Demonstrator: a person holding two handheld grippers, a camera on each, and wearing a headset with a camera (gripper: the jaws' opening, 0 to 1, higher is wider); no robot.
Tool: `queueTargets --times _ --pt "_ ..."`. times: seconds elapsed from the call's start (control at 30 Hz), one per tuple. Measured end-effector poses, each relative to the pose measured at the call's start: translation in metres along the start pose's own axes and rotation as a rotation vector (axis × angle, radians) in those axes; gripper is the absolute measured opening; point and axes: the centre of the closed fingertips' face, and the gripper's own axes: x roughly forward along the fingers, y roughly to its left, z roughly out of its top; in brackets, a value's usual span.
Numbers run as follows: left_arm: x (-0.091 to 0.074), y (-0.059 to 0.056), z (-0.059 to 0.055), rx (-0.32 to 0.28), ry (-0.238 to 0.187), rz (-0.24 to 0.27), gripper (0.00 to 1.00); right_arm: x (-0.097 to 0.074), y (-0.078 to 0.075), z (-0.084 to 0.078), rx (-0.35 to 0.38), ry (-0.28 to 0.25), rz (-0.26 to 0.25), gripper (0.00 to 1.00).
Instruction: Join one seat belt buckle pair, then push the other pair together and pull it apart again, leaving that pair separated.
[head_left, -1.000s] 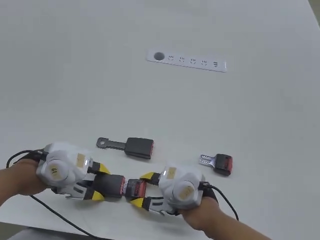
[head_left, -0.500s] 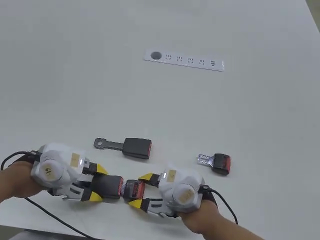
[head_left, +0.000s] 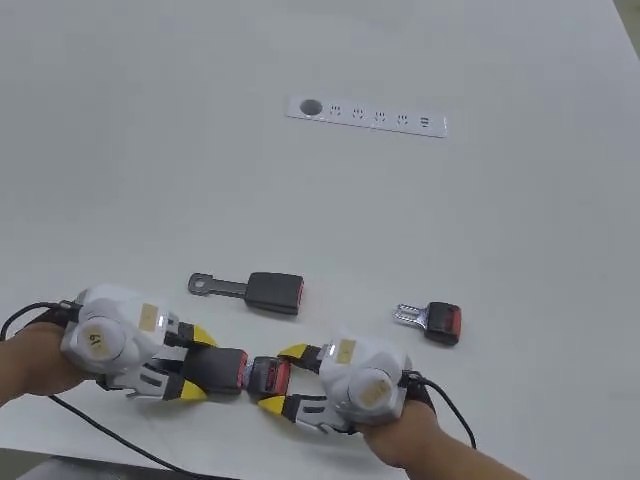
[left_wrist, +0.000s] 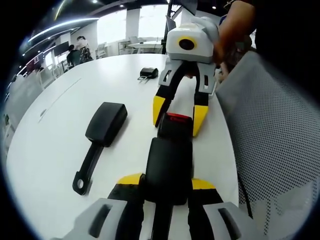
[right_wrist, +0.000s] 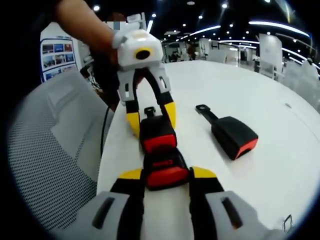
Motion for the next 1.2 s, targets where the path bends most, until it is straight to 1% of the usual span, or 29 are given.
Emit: queueTargets --times 0.07,0.13,0.17,0.2,0.23,0.27,0.33,0.37,0.4,0.43,0.47,0.5,0.53,0.57,0.6,0.63,0.67,0.73,0.77,0.8,0.83,0.87,0.93,1.0,1.03,1.07,1.1,1.17,1.2 --pt "0.0 -0.001 0.0 0.012 0.007 0.004 0.34 0.0 0.001 0.0 -0.005 0.004 0.001 0.34" --pt "0.001 -0.001 0.001 0.025 0.021 0.007 0.35 0.0 0.001 0.001 0.007 0.004 0.01 0.35" --pt "0.001 -0.001 0.0 0.062 0.038 0.013 0.35 0.0 0.001 0.001 0.004 0.007 0.01 0.36" --pt "0.001 0.0 -0.001 0.045 0.046 0.011 0.35 0.0 0.002 0.001 0.001 0.007 0.01 0.36" --pt "0.001 0.0 -0.002 0.047 0.057 0.01 0.35 0.0 0.002 0.001 0.005 0.005 0.008 0.36" --pt "0.001 0.002 -0.004 0.06 0.081 0.009 0.36 0.0 0.002 0.002 0.004 0.004 0.005 0.36" --pt "0.003 0.001 -0.004 0.072 0.114 -0.002 0.37 -0.001 0.004 0.002 0.001 0.014 -0.013 0.38" --pt "0.004 0.001 -0.003 0.071 0.117 0.004 0.37 -0.002 0.006 0.004 0.008 0.003 -0.007 0.42" --pt "0.004 0.001 -0.005 0.071 0.138 0.006 0.37 -0.002 0.008 0.007 0.014 -0.015 -0.002 0.49" --pt "0.005 0.0 -0.003 0.052 0.149 0.015 0.4 -0.004 0.008 0.009 0.015 -0.022 -0.014 0.57" --pt "0.005 -0.001 -0.003 0.035 0.156 0.02 0.45 -0.006 0.007 0.009 0.019 -0.023 -0.022 0.68" --pt "0.005 -0.002 0.0 0.044 0.138 0.028 0.52 -0.009 0.005 0.011 0.02 -0.033 -0.038 0.74" --pt "0.004 -0.002 0.003 0.048 0.12 0.039 0.62 -0.013 0.004 0.013 0.025 -0.045 -0.046 0.76" --pt "0.002 -0.002 0.007 0.036 0.1 0.05 0.67 -0.019 0.003 0.013 0.035 -0.051 -0.054 0.77" --pt "0.001 -0.003 0.009 0.025 0.093 0.052 0.7 -0.021 0.003 0.013 0.036 -0.05 -0.057 0.79" --pt "-0.002 -0.001 0.013 0.009 0.079 0.068 0.7 -0.026 0.001 0.011 0.035 -0.054 -0.066 0.8" --pt "-0.004 0.002 0.016 0.009 0.069 0.086 0.7 -0.031 -0.001 0.011 0.029 -0.058 -0.077 0.82" --pt "-0.01 0.007 0.021 -0.002 0.054 0.118 0.73 -0.045 -0.006 0.01 0.025 -0.071 -0.1 0.84" --pt "-0.013 0.01 0.026 -0.006 0.04 0.132 0.75 -0.055 -0.01 0.01 0.033 -0.086 -0.116 0.85" --pt "-0.014 0.014 0.029 -0.008 0.026 0.151 0.79 -0.062 -0.013 0.008 0.038 -0.095 -0.125 0.85" --pt "-0.017 0.018 0.035 0.0 0.01 0.172 0.83 -0.072 -0.018 0.004 0.045 -0.095 -0.143 0.86" --pt "-0.02 0.02 0.038 0.004 0.001 0.176 0.86 -0.079 -0.023 -0.001 0.046 -0.088 -0.159 0.87" --pt "-0.024 0.028 0.043 0.003 -0.01 0.188 0.85 -0.096 -0.033 -0.01 0.048 -0.076 -0.183 0.87" --pt "-0.026 0.036 0.048 0.016 -0.013 0.197 0.85 -0.112 -0.045 -0.017 0.055 -0.079 -0.215 0.85" --pt "-0.027 0.039 0.051 0.02 -0.015 0.2 0.85 -0.117 -0.05 -0.021 0.065 -0.076 -0.224 0.85" --pt "-0.028 0.045 0.056 0.024 -0.018 0.205 0.85 -0.125 -0.057 -0.028 0.073 -0.058 -0.242 0.85" --pt "-0.029 0.049 0.058 0.027 -0.02 0.21 0.85 -0.129 -0.062 -0.032 0.075 -0.049 -0.253 0.85" --pt "-0.028 0.06 0.061 0.033 -0.028 0.217 0.85 -0.141 -0.074 -0.036 0.081 -0.054 -0.27 0.85" --pt "-0.029 0.065 0.067 0.035 -0.036 0.219 0.85 -0.145 -0.079 -0.038 0.086 -0.055 -0.275 0.84"
